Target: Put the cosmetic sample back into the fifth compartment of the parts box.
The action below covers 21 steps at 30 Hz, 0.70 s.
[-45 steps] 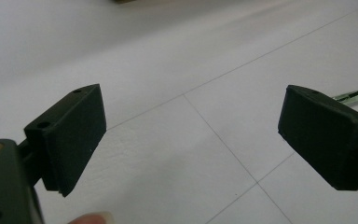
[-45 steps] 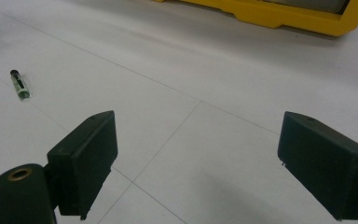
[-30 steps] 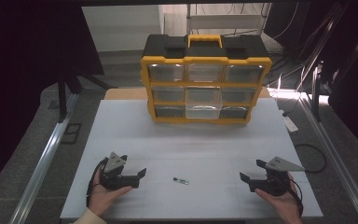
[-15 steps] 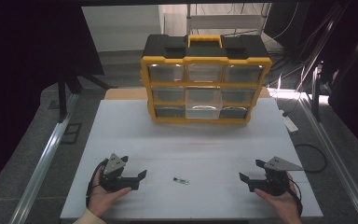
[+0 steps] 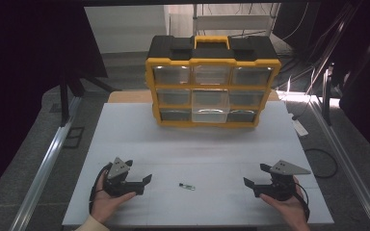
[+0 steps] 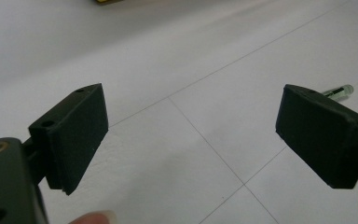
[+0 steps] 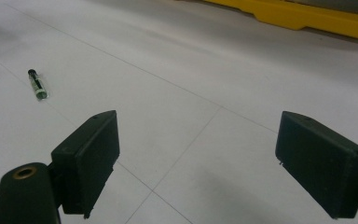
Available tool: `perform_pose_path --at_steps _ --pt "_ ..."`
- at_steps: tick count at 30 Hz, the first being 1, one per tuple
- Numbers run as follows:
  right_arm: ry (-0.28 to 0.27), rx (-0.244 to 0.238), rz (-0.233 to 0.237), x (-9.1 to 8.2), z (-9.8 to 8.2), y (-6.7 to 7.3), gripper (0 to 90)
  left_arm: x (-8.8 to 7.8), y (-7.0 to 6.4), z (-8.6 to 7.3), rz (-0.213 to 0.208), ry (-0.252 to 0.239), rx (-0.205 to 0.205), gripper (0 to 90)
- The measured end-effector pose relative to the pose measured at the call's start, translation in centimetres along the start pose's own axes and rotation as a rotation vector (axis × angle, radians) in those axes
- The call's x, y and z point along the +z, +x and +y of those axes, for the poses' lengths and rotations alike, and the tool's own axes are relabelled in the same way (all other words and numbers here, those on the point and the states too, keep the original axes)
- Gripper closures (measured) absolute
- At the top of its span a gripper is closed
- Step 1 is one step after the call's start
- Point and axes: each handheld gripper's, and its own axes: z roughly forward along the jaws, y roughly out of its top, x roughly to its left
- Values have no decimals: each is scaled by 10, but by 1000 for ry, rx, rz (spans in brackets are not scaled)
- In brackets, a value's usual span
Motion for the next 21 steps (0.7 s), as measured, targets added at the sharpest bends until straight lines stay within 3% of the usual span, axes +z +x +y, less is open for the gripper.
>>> perform_pose_path --at_steps 21 --pt "17 -55 59 11 20 17 139 2 -1 1 0 15 12 99"
